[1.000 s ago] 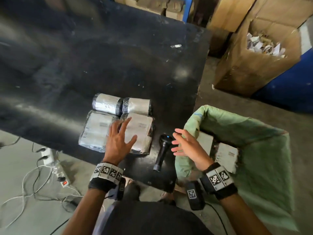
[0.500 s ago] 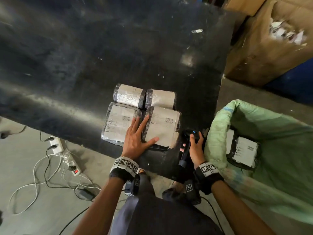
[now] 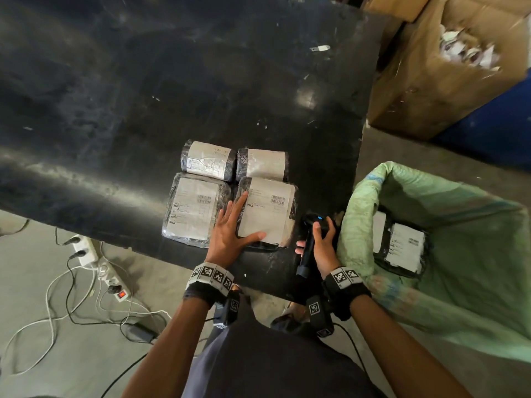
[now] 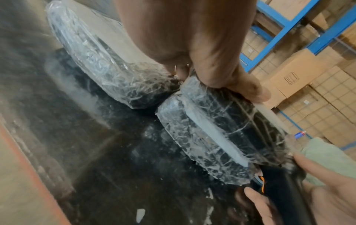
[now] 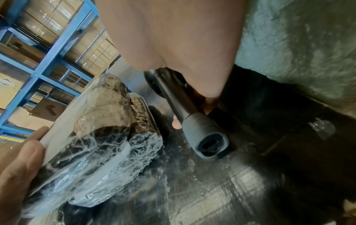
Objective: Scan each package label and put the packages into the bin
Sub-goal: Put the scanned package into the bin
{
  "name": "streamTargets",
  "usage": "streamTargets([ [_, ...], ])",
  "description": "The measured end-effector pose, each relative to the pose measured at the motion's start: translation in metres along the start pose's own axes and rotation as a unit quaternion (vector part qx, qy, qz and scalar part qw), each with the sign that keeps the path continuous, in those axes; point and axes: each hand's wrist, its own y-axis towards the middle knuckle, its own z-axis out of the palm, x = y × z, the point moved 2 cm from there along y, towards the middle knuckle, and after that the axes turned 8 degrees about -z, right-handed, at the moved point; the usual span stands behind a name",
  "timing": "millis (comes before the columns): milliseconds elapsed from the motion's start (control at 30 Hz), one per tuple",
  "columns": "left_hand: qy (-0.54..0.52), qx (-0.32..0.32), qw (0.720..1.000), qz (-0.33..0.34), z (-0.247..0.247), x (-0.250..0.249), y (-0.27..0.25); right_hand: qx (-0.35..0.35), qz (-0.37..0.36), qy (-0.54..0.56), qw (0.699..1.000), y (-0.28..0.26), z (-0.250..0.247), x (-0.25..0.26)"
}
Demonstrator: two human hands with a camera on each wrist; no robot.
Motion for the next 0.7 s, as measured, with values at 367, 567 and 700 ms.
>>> streamTargets([
  [367, -0.031, -0.035, 0.998, 0.034, 0.0, -0.039, -0.014, 0.038, -0.003, -0.037, 0.999, 0.005, -0.012, 0.005],
  [567, -0.072, -0.013, 0.994, -0.087, 0.002, -0.062, 0.0, 0.022, 0.002, -0.007, 1.0, 0.005, -0.018, 0.011],
  [700, -0.152, -0.036, 0.981, -0.113, 0.01, -0.063, -0.007, -0.001, 0.015, 0.013, 1.0, 0.009, -0.02, 0.016],
])
